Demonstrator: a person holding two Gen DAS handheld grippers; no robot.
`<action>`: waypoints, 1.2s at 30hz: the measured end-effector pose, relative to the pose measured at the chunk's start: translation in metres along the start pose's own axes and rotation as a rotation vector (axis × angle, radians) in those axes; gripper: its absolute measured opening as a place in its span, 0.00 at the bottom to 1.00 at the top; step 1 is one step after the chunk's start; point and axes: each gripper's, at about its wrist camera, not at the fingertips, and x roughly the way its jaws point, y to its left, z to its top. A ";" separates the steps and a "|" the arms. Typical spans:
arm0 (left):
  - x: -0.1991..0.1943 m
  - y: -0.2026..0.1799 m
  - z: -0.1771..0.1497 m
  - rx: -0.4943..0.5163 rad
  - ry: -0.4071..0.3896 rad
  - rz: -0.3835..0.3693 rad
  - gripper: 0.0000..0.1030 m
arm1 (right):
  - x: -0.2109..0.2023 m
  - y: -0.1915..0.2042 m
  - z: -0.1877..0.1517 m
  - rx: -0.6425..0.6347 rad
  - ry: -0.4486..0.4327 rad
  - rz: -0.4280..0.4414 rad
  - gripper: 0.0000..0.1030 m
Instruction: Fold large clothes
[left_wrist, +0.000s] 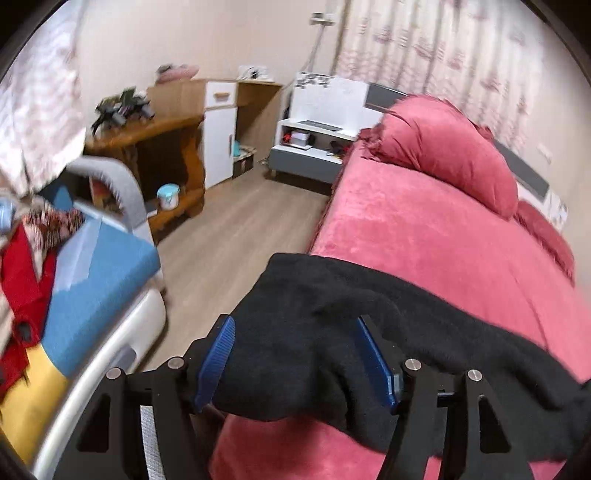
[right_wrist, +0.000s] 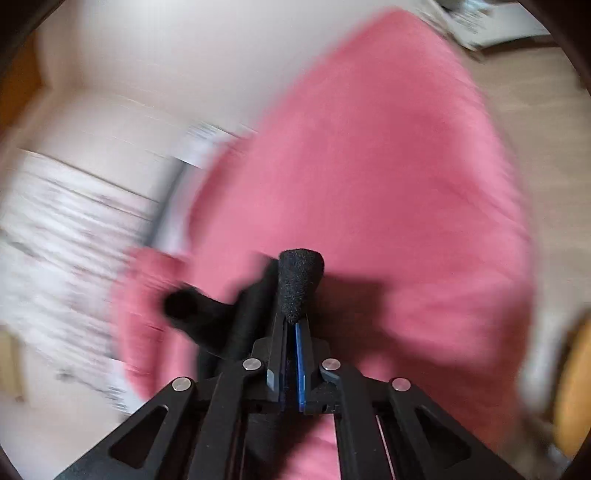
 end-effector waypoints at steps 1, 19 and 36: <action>-0.003 -0.004 0.000 0.018 0.001 -0.005 0.66 | 0.008 -0.011 -0.004 0.029 0.035 -0.072 0.10; 0.084 -0.099 0.013 0.300 0.149 -0.198 0.83 | 0.088 0.040 -0.006 -0.052 0.147 -0.083 0.28; 0.112 -0.072 0.007 0.205 0.222 -0.273 0.83 | 0.021 0.171 0.055 -0.192 0.006 0.043 0.03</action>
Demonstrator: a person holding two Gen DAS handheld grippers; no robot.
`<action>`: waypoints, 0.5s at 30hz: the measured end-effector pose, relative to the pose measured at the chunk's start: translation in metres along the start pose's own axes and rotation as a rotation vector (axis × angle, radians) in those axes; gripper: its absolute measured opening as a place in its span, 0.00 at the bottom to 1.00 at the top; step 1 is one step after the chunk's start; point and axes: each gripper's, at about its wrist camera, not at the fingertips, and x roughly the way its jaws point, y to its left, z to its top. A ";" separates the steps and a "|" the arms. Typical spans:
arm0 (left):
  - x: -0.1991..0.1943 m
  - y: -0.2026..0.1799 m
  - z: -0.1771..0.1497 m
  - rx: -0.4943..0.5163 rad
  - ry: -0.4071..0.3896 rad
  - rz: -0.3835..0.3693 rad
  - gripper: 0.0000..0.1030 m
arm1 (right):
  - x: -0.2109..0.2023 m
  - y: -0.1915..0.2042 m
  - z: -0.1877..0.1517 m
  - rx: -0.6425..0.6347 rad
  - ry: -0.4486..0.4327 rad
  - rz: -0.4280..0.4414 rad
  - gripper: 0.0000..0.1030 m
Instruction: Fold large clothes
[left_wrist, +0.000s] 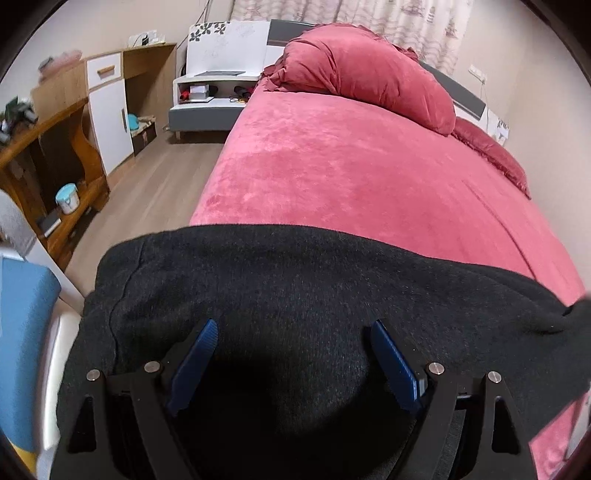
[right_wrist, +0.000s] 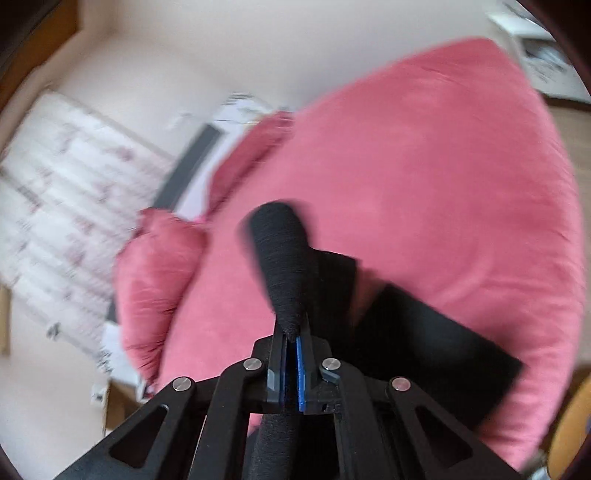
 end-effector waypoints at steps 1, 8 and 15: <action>0.000 0.001 -0.001 -0.004 0.001 -0.003 0.83 | -0.002 -0.017 -0.003 0.000 0.001 -0.053 0.03; -0.010 -0.002 -0.006 -0.005 0.022 -0.005 0.83 | 0.008 -0.145 -0.044 0.212 0.150 -0.170 0.03; -0.011 -0.006 -0.005 -0.042 0.047 -0.006 0.83 | 0.016 -0.135 -0.037 0.043 0.162 -0.296 0.18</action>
